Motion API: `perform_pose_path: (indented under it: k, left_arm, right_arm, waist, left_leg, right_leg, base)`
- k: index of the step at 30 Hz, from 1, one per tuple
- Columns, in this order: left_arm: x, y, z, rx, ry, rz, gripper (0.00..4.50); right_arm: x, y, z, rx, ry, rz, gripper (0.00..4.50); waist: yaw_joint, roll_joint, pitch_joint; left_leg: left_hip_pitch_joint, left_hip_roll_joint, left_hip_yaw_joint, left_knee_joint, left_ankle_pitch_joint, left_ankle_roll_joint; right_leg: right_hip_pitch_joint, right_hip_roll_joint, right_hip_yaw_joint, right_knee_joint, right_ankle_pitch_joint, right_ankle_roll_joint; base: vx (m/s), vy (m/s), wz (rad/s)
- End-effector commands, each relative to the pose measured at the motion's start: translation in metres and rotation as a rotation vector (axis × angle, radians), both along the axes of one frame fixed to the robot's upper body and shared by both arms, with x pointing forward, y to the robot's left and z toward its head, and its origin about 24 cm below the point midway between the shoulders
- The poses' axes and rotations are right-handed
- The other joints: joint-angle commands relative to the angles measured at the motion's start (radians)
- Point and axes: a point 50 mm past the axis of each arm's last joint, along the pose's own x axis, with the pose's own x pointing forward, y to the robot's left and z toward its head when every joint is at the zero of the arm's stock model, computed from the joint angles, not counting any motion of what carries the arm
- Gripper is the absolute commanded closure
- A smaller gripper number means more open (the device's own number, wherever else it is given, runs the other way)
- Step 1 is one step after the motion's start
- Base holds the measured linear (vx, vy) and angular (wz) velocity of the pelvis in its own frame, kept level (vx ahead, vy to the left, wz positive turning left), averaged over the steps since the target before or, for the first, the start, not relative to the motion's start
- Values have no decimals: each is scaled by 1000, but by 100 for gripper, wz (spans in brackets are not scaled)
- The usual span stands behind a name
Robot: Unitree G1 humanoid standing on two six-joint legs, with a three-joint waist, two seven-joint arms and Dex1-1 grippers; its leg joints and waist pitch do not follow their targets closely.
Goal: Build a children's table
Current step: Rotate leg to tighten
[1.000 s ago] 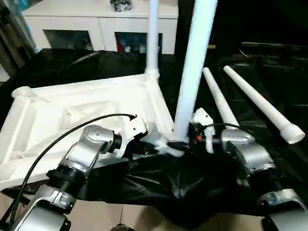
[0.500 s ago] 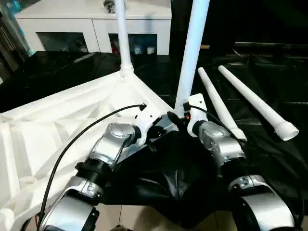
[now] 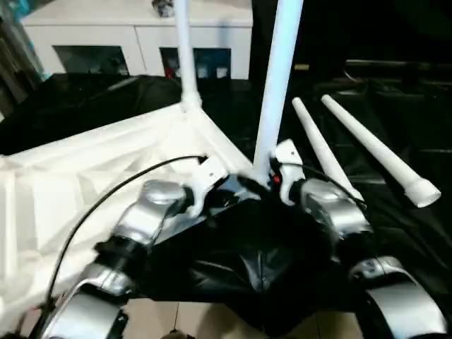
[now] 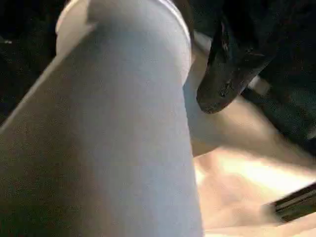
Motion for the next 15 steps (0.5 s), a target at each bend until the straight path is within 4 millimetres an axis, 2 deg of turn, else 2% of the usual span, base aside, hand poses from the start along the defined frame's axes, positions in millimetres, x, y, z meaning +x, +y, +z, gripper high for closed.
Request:
perform_pose_path:
  k: [1, 7, 8, 11, 15]
  left_arm:
    - [-10, -19, 8, -47, -6, -181, 450]
    - [-18, -8, 9, -27, 49, -261, 450]
    - [-18, -8, 9, -27, 50, -261, 450]
    - [-20, -5, 9, -22, 73, -284, 450]
    - [-21, -4, 8, -16, 73, -286, 450]
  right_arm:
    - [-7, 7, 4, 21, 25, 124, 63]
    - [-24, -4, 6, 34, 93, 284, 63]
    - [-24, -4, 6, 34, 93, 285, 91]
    - [-29, -4, 5, 27, 110, 324, 103]
    - [-33, 0, 2, 22, 119, 338, 141]
  waist:
    - [2, -5, -70]
    - [12, -3, -66]
    - [12, -4, -67]
    - [13, -3, -67]
    - [13, -2, -68]
  left_leg:
    - [21, 54, -11, -63, -152, 93]
    - [23, 56, -13, -68, -186, 72]
    - [23, 55, -13, -68, -183, 72]
    - [23, 53, -13, -68, -185, 62]
    - [22, 53, -14, -68, -170, 63]
  right_leg:
    - [51, -77, 39, -63, -85, -267]
    - [49, -79, 41, -70, -154, -252]
    - [49, -80, 41, -69, -152, -252]
    - [48, -80, 41, -70, -165, -252]
    - [49, -78, 41, -68, -141, -251]
  base:
    - [0, 0, 0]
    - [0, 0, 0]
    - [0, 0, 0]
    - [0, 0, 0]
    - [0, 0, 0]
